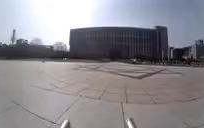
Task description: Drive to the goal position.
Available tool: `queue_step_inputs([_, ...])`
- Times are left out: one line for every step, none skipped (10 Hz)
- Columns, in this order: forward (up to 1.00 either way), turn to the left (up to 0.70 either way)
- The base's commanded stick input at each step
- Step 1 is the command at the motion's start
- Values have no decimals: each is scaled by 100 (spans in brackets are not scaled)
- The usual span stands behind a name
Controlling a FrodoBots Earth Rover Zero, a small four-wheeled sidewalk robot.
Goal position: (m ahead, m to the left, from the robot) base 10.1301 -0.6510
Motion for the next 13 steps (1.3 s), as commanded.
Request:
queue_step_inputs([0, 0])
queue_step_inputs([0, 0])
queue_step_inputs([26, 0])
queue_step_inputs([57, 0])
queue_step_inputs([87, 0])
queue_step_inputs([100, 0])
queue_step_inputs([100, 0])
queue_step_inputs([100, 0])
queue_step_inputs([100, 0])
queue_step_inputs([100, -6])
queue_step_inputs([100, -30])
queue_step_inputs([100, -40])
queue_step_inputs([100, -40])
